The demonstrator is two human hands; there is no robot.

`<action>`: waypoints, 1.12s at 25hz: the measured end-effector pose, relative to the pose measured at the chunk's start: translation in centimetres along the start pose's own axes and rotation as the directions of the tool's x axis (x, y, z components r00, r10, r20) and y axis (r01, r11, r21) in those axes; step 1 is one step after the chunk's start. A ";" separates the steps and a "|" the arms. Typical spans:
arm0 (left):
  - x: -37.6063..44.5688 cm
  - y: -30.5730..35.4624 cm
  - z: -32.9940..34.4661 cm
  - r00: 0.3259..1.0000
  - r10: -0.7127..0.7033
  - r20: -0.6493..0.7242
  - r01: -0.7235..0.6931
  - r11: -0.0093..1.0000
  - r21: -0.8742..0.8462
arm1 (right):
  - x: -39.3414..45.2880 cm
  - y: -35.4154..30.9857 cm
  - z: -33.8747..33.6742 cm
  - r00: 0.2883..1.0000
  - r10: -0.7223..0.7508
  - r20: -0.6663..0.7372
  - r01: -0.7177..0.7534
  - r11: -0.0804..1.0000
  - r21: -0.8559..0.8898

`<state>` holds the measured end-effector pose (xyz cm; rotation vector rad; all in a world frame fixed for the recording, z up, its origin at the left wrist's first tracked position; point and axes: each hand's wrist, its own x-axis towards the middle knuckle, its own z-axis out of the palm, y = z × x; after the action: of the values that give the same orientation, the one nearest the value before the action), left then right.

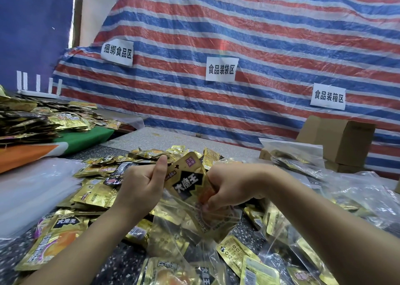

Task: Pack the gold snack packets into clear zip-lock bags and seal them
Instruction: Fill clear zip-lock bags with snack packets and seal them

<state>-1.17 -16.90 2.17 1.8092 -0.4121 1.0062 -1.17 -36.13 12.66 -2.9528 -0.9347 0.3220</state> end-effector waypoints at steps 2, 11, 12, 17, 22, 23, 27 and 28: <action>0.2 0.3 0.2 0.999 0.001 0.042 -0.001 1.000 0.020 | -0.2 0.4 0.1 1.000 -0.001 -0.015 0.002 0.999 0.046; -0.8 0.5 -1.0 0.844 -0.278 0.458 0.390 0.905 -0.170 | -1.7 2.6 1.1 0.996 -0.038 -0.084 0.065 0.938 0.340; -1.1 0.5 -0.9 0.846 -0.276 0.457 0.370 0.920 -0.130 | -1.6 2.7 1.3 0.995 -0.035 -0.090 0.066 0.927 0.368; -1.5 0.5 -0.7 0.902 -0.288 0.322 0.349 0.925 -0.151 | -1.2 2.9 1.6 0.994 -0.046 -0.095 0.075 0.942 0.328; -1.8 0.8 -0.5 0.928 -0.251 0.274 0.314 0.924 -0.219 | -0.9 2.3 2.4 0.984 0.006 -0.180 0.064 0.922 0.382; -1.9 0.8 -0.4 0.930 -0.253 0.268 0.316 0.921 -0.229 | -0.9 2.4 2.6 0.981 0.004 -0.196 0.069 0.930 0.362; -2.2 0.4 -0.4 0.928 -0.257 0.270 0.324 0.914 -0.243 | -0.9 2.1 2.5 0.977 0.002 -0.214 0.034 0.985 0.167; -2.3 0.5 -0.3 0.928 -0.258 0.268 0.326 0.912 -0.249 | -0.9 2.0 2.4 0.980 -0.006 -0.200 0.034 0.990 0.136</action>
<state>-3.03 -17.20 0.69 1.6618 -0.3902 0.4985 -1.24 -38.34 10.26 -2.7833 -0.8779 0.0841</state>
